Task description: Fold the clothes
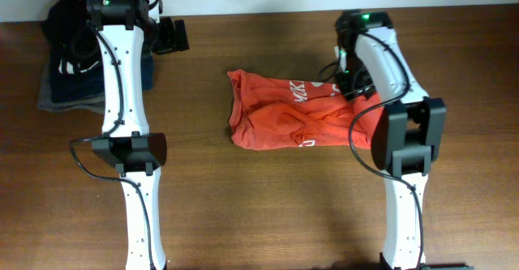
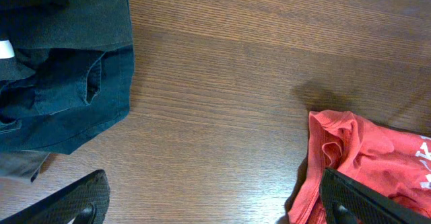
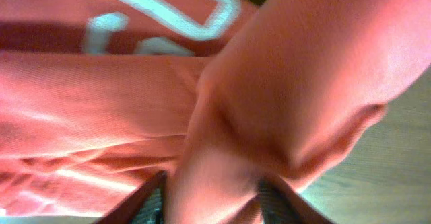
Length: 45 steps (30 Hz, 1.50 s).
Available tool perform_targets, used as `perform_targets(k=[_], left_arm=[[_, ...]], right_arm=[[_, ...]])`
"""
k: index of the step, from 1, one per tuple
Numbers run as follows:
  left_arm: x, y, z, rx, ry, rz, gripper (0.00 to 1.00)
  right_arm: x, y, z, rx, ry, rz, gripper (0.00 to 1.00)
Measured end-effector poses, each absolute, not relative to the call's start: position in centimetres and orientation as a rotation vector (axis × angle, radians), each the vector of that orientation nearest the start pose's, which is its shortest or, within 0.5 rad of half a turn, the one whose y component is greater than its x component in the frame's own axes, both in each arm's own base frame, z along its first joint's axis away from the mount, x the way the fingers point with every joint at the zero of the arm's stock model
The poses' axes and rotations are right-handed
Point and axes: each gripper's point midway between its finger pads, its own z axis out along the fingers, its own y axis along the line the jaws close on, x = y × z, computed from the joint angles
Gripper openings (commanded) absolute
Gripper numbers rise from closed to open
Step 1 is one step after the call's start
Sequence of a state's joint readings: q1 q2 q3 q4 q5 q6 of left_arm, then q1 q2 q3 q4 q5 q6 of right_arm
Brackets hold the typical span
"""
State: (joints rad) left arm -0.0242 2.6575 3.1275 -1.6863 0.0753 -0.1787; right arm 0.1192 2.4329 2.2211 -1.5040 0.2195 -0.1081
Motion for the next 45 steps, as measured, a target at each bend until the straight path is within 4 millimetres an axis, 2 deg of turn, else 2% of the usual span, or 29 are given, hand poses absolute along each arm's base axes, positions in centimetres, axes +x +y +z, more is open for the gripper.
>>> perform_targets(k=[6,8,14,19,23,29,31,33,39,43,45], left_arm=[[53.0,-2.6,17.1,-0.197,2.786,-0.155,0.99],[53.0,-2.6,17.1,-0.197,2.786,-0.155,0.99],[53.0,-2.6,17.1,-0.197,2.786,-0.155,0.99],[53.0,-2.6,17.1,-0.197,2.786,-0.155,0.99],[53.0,-2.6,17.1,-0.197,2.786,-0.155,0.99],[53.0,-2.6,17.1,-0.197,2.786,-0.155,0.99],[53.0,-2.6,17.1,-0.197,2.786,-0.155,0.99],[53.0,-2.6,17.1,-0.197,2.786,-0.155,0.99],[53.0,-2.6,17.1,-0.197,2.785,-0.155,0.99],[53.0,-2.6,17.1,-0.197,2.785,-0.156,0.99],[53.0,-2.6,17.1,-0.197,2.785,-0.156,0.99]], right_arm=[[43.2,4.6,4.8,-0.478,3.253,-0.276,0.49],[43.1,5.2,4.7,-0.490,3.253,-0.258,0.44],[43.4,5.3,5.4,-0.373,3.249,-0.259,0.42],[45.3,3.5,7.8,-0.201,3.186,-0.222,0.38],[44.8,0.8,8.8,-0.059,3.215,-0.122,0.32],[44.0,-2.9,8.2,0.076,3.242,0.124,0.15],[43.8,-3.0,7.4,0.087,3.246,0.199,0.11],[43.4,-2.4,6.3,0.061,3.256,0.295,0.09],[41.5,1.5,3.0,-0.050,3.282,0.588,0.07],[40.0,3.6,0.8,-0.095,3.298,0.710,0.04],[39.3,4.5,0.5,-0.102,3.304,0.768,0.04]])
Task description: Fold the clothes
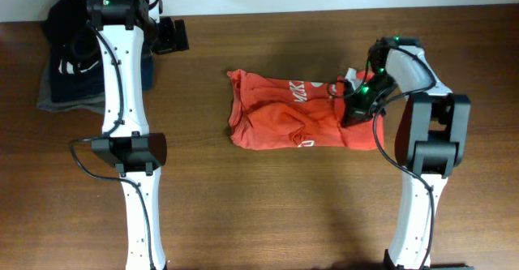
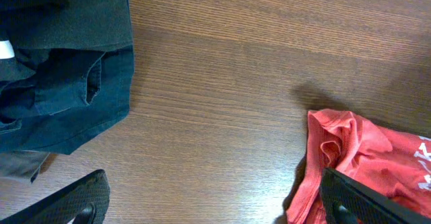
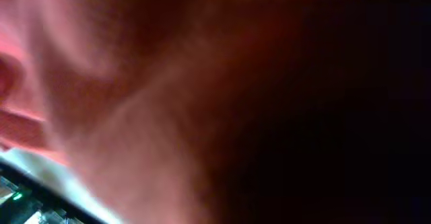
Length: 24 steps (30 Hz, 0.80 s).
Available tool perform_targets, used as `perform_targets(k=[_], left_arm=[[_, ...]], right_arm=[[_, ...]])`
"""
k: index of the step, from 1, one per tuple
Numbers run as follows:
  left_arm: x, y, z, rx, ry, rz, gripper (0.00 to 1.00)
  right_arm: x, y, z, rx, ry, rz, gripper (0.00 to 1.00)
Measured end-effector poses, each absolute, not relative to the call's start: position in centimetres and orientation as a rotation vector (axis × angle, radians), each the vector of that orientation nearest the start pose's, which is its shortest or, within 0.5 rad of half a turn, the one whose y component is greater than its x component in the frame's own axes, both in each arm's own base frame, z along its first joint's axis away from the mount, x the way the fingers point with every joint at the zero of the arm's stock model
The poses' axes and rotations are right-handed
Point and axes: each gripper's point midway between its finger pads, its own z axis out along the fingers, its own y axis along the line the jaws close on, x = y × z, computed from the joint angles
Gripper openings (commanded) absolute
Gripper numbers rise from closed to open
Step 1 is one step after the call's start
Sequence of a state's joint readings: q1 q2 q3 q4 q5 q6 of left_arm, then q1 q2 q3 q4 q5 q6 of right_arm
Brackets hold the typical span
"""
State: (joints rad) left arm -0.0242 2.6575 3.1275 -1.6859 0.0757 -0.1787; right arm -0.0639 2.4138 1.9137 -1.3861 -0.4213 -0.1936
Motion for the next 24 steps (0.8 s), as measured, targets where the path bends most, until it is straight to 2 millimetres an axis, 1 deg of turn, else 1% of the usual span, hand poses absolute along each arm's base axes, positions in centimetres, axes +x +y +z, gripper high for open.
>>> perform_targets(k=[4,6,8,12,15,17,20,24], left_arm=[[53.0,-2.6,17.1,-0.197,2.785,-0.155,0.99],[53.0,-2.6,17.1,-0.197,2.785,-0.155,0.99],[53.0,-2.6,17.1,-0.197,2.785,-0.155,0.99],[53.0,-2.6,17.1,-0.197,2.785,-0.155,0.99],[53.0,-2.6,17.1,-0.197,2.785,-0.156,0.99],[53.0,-2.6,17.1,-0.197,2.785,-0.155,0.99],[53.0,-2.6,17.1,-0.197,2.786,-0.155,0.99],[53.0,-2.6,17.1,-0.197,2.786,-0.156,0.99]], right_arm=[[39.4,5.2,0.8,-0.107,3.290,0.809,0.04],[39.4,5.3,1.5,-0.104,3.291,0.820,0.04],[40.1,5.3,2.9,-0.109,3.272,0.820,0.04],[42.8,5.1,6.2,-0.158,3.166,0.794,0.06],[44.2,4.6,7.7,-0.197,3.091,0.775,0.08],[44.6,4.0,8.1,-0.204,3.056,0.779,0.08],[45.2,3.0,8.3,-0.210,3.007,0.814,0.08],[46.6,1.7,8.6,-0.207,2.903,0.873,0.09]])
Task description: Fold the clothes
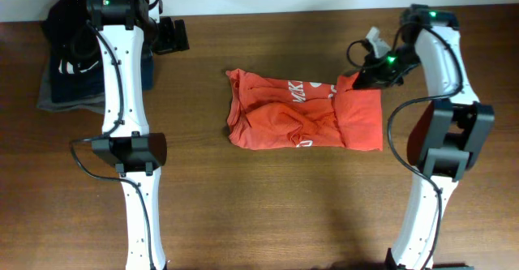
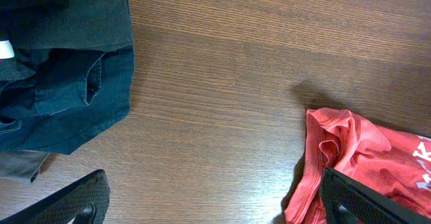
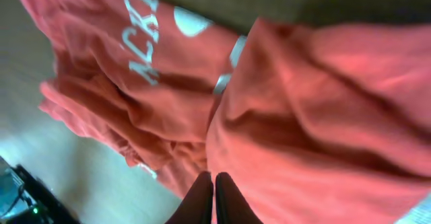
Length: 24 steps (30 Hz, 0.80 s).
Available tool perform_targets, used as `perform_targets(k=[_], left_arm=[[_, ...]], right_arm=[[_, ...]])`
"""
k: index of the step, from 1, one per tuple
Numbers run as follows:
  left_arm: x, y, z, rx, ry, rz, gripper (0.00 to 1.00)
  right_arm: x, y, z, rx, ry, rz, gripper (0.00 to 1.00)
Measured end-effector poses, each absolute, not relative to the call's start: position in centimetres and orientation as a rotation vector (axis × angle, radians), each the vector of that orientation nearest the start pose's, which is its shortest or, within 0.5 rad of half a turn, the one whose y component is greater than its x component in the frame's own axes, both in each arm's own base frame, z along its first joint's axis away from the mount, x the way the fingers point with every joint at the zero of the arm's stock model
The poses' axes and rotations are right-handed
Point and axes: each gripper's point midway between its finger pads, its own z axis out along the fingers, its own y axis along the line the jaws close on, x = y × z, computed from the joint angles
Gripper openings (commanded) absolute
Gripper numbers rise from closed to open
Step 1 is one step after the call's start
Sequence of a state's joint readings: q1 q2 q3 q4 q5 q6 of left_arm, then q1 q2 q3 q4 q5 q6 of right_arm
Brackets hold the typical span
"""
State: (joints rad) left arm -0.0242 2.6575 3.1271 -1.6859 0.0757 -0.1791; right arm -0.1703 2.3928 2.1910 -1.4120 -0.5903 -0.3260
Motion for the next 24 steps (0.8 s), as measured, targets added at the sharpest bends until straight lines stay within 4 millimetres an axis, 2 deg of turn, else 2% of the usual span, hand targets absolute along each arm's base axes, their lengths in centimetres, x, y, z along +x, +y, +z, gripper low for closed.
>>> perform_targets(k=[4,8,12,17,20,21,23,24], left_arm=[[53.0,-2.6,17.1,-0.197,2.786,-0.155,0.99],[53.0,-2.6,17.1,-0.197,2.786,-0.155,0.99],[53.0,-2.6,17.1,-0.197,2.786,-0.156,0.99],[52.9,-2.9,17.1,-0.192,2.788,-0.183,0.99],[52.9,-3.3,17.1,-0.184,2.788,-0.205,0.99],[52.9,-3.5,17.1,-0.181,2.789,-0.210,0.99],[52.9,-3.8,17.1,-0.173,2.791,-0.217,0.99],[52.8,-4.1,17.0,-0.167,2.796,-0.221,0.99]], right_arm=[[47.0,1.5,7.7,-0.203,2.855,0.949,0.12],[46.7,2.5,5.0,-0.213,2.847,1.063,0.20],[46.2,3.0,2.5,-0.203,2.863,1.134,0.21],[46.6,3.1,2.3,-0.203,2.844,1.144,0.21],[46.9,2.9,2.6,-0.173,2.845,1.141,0.27],[47.2,2.8,3.0,-0.169,2.839,1.135,0.34],[47.7,2.6,4.3,-0.162,2.827,1.122,0.74],[48.1,2.5,5.2,-0.153,2.822,1.115,0.86]])
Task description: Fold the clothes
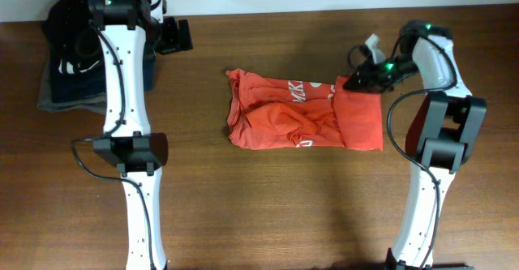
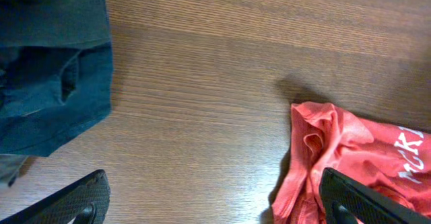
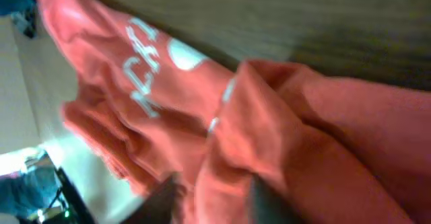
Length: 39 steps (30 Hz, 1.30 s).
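A red shirt with white lettering (image 1: 304,114) lies crumpled at the table's middle. Its right end is a flat folded panel (image 1: 361,120). My right gripper (image 1: 357,81) is at that panel's top left corner. In the right wrist view the gripper (image 3: 215,200) is open, with red cloth (image 3: 168,96) lying between the blurred fingers. My left gripper (image 1: 173,36) hovers open at the back left. Bare wood shows between its fingertips (image 2: 215,204), and the shirt's left edge (image 2: 316,150) lies near the right fingertip.
A pile of dark blue and black clothes (image 1: 69,59) sits at the back left corner, and its edge shows in the left wrist view (image 2: 47,83). The wooden tabletop (image 1: 268,205) stretches in front of the shirt. The wall runs along the far edge.
My right gripper was shut on the panel's upper corner; now its fingers stand apart around the cloth. The left wrist has shifted slightly toward the shirt.
At first my right gripper was over the shirt's bunched right end, with cloth between its fingers. Then it was low at that end, with cloth filling its view. Later the right end lay spread as a flat panel, its corner pinched. Now the gripper is open there.
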Available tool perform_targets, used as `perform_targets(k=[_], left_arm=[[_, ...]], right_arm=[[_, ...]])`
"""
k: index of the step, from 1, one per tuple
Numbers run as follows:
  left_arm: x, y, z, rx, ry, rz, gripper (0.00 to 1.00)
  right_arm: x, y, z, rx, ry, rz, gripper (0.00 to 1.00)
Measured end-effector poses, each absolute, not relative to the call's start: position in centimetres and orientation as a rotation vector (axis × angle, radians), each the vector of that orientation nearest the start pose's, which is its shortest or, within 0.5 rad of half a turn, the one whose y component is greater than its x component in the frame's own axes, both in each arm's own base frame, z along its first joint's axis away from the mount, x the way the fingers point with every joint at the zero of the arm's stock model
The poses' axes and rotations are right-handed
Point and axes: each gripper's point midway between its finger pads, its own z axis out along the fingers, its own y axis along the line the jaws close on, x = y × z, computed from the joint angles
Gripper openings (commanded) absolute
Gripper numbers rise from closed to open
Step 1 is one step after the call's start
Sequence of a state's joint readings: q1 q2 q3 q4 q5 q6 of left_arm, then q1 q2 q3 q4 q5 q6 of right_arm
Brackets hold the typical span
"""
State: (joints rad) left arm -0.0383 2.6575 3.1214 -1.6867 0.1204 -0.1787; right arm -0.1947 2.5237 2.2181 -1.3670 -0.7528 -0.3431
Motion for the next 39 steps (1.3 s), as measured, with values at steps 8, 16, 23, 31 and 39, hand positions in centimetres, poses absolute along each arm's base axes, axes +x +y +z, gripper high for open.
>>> perform_targets(k=[8,16,23,31,39], left_arm=[[51.0,-8.0,12.7,-0.069,2.963,-0.382,0.99],[49.3,-13.0,7.1,0.151,3.057,-0.713,0.99],[47.8,-15.5,5.4,0.281,3.033,-0.987,0.99],[46.3,-16.1,2.9,0.271,3.062,-1.109,0.99],[46.1,-16.5,3.0,0.259,3.050,-1.164,0.99]], right_arm=[[48.7,-0.2,11.0,-0.108,2.871,0.885,0.99],[47.9,-2.2,11.7,-0.061,2.952,0.701,0.98],[47.8,-2.7,11.5,-0.048,2.971,0.660,0.99],[47.7,-2.8,11.4,-0.045,2.975,0.651,0.99],[47.7,-2.8,11.4,-0.045,2.975,0.651,0.99]])
